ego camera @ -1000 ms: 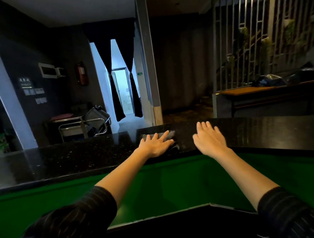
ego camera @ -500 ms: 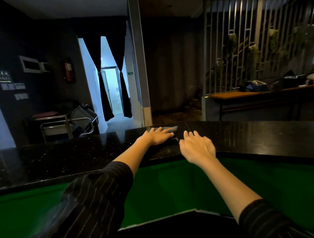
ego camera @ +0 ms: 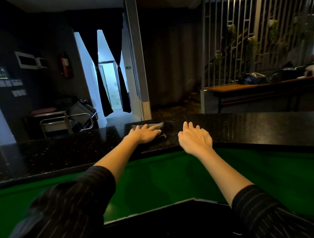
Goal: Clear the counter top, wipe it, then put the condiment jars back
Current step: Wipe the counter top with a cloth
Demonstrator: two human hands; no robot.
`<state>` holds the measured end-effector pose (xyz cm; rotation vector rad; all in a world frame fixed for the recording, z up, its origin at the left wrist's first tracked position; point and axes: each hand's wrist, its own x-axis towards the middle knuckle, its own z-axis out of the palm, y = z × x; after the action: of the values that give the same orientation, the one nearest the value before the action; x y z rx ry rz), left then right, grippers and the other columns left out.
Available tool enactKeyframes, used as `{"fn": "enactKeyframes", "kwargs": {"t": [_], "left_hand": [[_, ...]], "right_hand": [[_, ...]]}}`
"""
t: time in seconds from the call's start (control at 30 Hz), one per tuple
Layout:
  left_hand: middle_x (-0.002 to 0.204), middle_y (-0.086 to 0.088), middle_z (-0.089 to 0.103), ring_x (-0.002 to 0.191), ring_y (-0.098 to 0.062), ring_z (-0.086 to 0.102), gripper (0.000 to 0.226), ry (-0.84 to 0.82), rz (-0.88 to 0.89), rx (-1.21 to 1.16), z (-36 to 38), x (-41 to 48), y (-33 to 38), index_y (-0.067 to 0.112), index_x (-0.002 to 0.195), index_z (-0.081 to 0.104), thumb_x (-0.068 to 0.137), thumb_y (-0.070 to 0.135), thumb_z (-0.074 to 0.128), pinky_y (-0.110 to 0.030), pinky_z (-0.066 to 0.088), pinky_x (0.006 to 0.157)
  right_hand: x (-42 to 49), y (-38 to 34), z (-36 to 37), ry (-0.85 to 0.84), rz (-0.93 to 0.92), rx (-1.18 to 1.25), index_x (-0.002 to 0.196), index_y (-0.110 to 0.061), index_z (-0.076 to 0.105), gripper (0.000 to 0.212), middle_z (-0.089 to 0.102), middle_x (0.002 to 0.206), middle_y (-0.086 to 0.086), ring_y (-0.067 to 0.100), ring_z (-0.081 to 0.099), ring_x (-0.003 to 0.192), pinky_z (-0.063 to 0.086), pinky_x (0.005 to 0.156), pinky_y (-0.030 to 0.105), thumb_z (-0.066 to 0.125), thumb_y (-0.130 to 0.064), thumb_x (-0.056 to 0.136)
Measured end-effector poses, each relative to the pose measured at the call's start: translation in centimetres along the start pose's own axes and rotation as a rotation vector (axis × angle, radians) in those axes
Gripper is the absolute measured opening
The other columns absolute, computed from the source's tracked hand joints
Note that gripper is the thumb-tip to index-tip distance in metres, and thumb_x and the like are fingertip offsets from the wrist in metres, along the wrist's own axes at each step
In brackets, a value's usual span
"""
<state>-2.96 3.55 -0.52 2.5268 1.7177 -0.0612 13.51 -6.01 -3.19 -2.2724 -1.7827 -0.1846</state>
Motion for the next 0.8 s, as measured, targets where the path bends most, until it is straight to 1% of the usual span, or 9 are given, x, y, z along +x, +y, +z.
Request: {"fn": "enactKeyframes", "kwargs": {"t": [0.23, 0.37, 0.4, 0.47, 0.5, 0.53, 0.6, 0.7, 0.8], "left_hand": [[0.161, -0.005, 0.004, 0.147, -0.037, 0.0, 0.058, -0.02, 0.08, -0.002, 0.5, 1.2, 3.8, 0.046, 0.148, 0.008, 0.093, 0.063, 0.014, -0.062, 0.004, 0.115], [0.161, -0.003, 0.008, 0.147, -0.035, 0.004, 0.08, -0.036, 0.115, -0.1, 0.8, 0.3, 3.5, 0.041, 0.149, 0.009, 0.074, 0.069, 0.004, -0.062, 0.008, 0.115], [0.16, -0.003, 0.013, 0.147, -0.034, 0.009, 0.082, -0.027, 0.147, -0.115, 0.6, -0.8, 3.7, 0.037, 0.15, 0.013, 0.075, 0.069, 0.004, -0.059, 0.011, 0.116], [0.155, -0.007, 0.029, 0.142, -0.03, 0.026, 0.067, 0.075, 0.194, -0.33, 0.0, -2.9, 3.4, 0.025, 0.149, 0.027, 0.093, 0.061, 0.015, -0.046, 0.019, 0.116], [0.151, -0.008, 0.035, 0.139, -0.028, 0.033, 0.06, 0.155, 0.168, -0.453, -0.3, -3.7, 2.7, 0.02, 0.147, 0.032, 0.099, 0.054, 0.022, -0.042, 0.023, 0.114], [0.149, -0.01, 0.039, 0.136, -0.028, 0.037, 0.057, 0.242, 0.142, -0.535, -0.5, -4.1, 1.5, 0.016, 0.145, 0.036, 0.1, 0.049, 0.027, -0.04, 0.026, 0.112], [0.146, -0.013, 0.043, 0.133, -0.03, 0.041, 0.054, 0.354, 0.087, -0.507, -0.5, -4.9, -1.7, 0.013, 0.142, 0.039, 0.101, 0.046, 0.028, -0.042, 0.029, 0.112], [0.146, -0.017, 0.042, 0.133, -0.034, 0.041, 0.056, 0.283, -0.031, -0.329, 0.7, -5.1, -6.6, 0.013, 0.142, 0.038, 0.1, 0.048, 0.025, -0.047, 0.029, 0.112], [0.153, -0.014, 0.031, 0.14, -0.032, 0.03, 0.055, 0.19, -0.061, -0.175, 1.7, -5.2, -8.4, 0.014, 0.148, 0.028, 0.101, 0.044, 0.025, -0.047, 0.024, 0.115]], "right_hand": [[0.0, -0.1, -0.2, 0.026, 0.026, 0.048, 0.153, -0.005, 0.015, 0.057, 0.024, 0.157, 0.018, 0.038, 0.038, 0.134, 0.035, 0.104, 0.046, 0.021, -0.032, 0.103], [0.0, -0.1, -0.4, 0.044, 0.069, 0.173, 0.153, -0.007, 0.016, 0.056, 0.028, 0.155, 0.017, 0.036, 0.04, 0.133, 0.036, 0.101, 0.046, 0.019, -0.032, 0.102], [0.1, -0.1, -0.7, 0.034, 0.106, 0.276, 0.153, -0.009, 0.017, 0.056, 0.027, 0.156, 0.016, 0.036, 0.038, 0.134, 0.035, 0.102, 0.046, 0.018, -0.032, 0.102], [0.7, 0.1, -1.8, -0.042, 0.171, 0.502, 0.153, -0.015, 0.019, 0.056, 0.023, 0.157, 0.013, 0.036, 0.031, 0.139, 0.029, 0.107, 0.047, 0.018, -0.036, 0.101], [1.0, 0.1, -2.5, -0.07, 0.153, 0.556, 0.153, -0.018, 0.021, 0.059, 0.02, 0.158, 0.013, 0.036, 0.025, 0.142, 0.025, 0.11, 0.048, 0.018, -0.042, 0.099], [1.1, -0.3, -3.1, -0.063, 0.096, 0.541, 0.152, -0.021, 0.024, 0.065, 0.018, 0.159, 0.012, 0.036, 0.019, 0.143, 0.022, 0.112, 0.049, 0.016, -0.051, 0.095], [0.6, -2.1, -3.8, -0.03, -0.098, 0.397, 0.15, -0.024, 0.027, 0.08, 0.015, 0.16, 0.013, 0.038, 0.013, 0.144, 0.018, 0.114, 0.052, 0.013, -0.069, 0.085], [-0.2, -5.6, -3.1, -0.114, -0.33, 0.166, 0.153, -0.035, 0.013, 0.087, -0.003, 0.162, 0.006, 0.039, -0.004, 0.147, 0.005, 0.116, 0.06, 0.029, -0.082, 0.081], [1.0, -7.0, -1.8, -0.267, -0.302, 0.011, 0.15, -0.047, 0.012, 0.086, -0.001, 0.163, 0.005, 0.041, -0.003, 0.146, 0.002, 0.114, 0.062, 0.022, -0.089, 0.076]]}}
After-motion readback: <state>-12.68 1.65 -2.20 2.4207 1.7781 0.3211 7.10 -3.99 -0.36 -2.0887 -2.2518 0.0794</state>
